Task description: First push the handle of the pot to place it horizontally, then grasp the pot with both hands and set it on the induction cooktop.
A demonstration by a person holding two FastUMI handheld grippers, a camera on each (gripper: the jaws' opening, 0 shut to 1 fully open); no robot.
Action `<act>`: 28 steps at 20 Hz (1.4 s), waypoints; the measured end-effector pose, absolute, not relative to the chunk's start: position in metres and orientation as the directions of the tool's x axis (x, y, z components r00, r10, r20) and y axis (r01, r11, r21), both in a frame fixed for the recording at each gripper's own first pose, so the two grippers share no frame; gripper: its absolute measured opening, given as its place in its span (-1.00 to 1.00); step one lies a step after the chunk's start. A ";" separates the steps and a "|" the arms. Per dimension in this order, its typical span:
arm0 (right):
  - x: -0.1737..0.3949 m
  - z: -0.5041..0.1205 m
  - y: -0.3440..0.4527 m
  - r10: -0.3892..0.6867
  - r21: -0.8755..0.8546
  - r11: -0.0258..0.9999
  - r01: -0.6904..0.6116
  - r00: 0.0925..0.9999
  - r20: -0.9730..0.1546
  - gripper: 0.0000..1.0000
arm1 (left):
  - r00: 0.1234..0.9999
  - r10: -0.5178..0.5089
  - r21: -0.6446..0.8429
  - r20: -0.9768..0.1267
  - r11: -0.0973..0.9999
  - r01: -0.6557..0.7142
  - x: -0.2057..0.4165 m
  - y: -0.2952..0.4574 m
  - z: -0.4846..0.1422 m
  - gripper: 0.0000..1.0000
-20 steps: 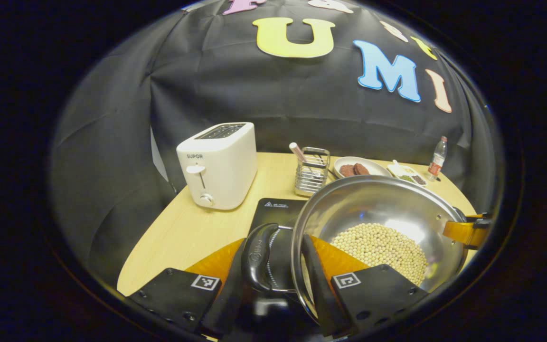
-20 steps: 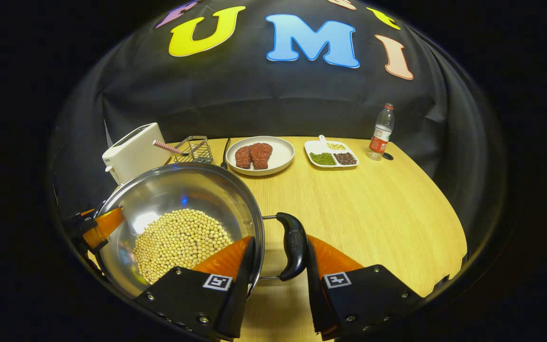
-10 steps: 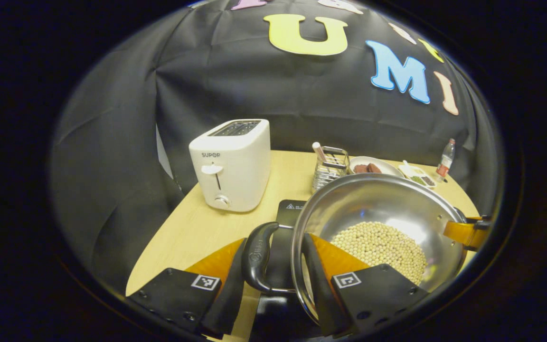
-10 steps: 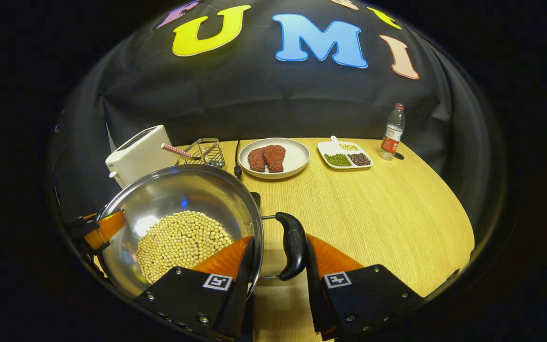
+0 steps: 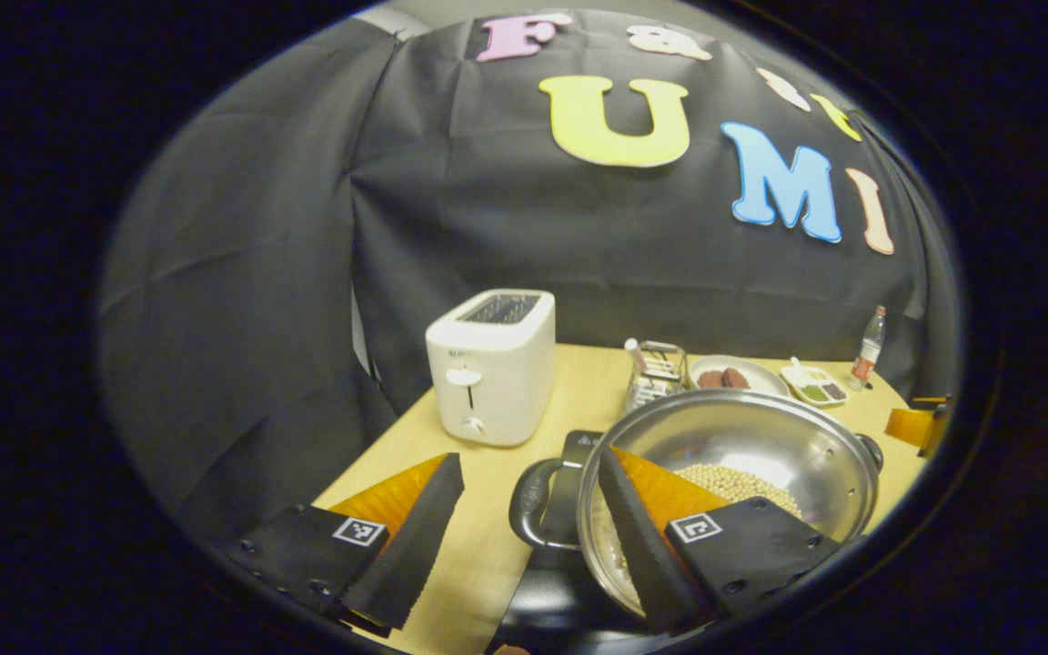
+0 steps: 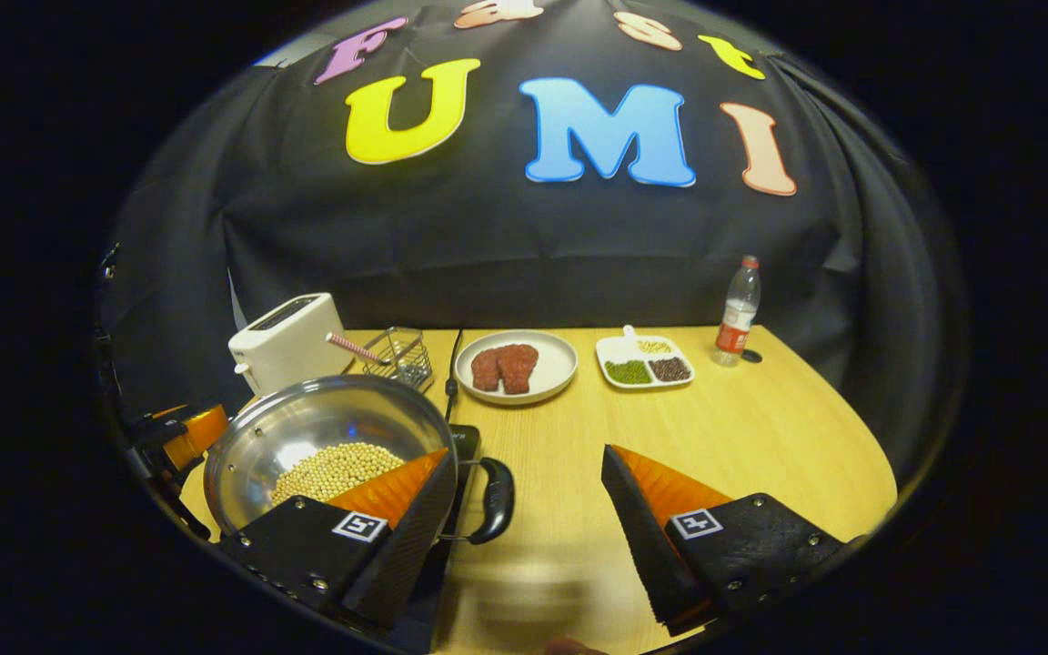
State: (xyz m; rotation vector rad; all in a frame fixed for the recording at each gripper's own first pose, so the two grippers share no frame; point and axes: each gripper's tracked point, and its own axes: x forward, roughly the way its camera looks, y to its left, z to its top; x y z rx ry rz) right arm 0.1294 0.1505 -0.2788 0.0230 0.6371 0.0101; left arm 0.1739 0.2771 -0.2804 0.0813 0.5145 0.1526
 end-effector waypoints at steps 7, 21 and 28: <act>0.089 -0.181 0.057 0.011 -0.005 1.000 -0.014 0.913 -0.407 0.94 | 0.956 0.115 0.123 -0.269 0.989 -0.084 0.133 0.156 -0.155 0.89; -0.016 -0.066 -0.053 0.079 0.012 0.997 -0.078 0.976 -0.203 0.94 | 0.997 -0.016 0.053 -0.072 0.998 0.020 0.008 -0.059 -0.027 1.00; -0.022 -0.040 -0.040 0.083 0.023 0.996 -0.081 0.988 -0.133 0.94 | 0.997 -0.061 0.054 -0.044 0.997 0.063 -0.015 -0.070 -0.012 1.00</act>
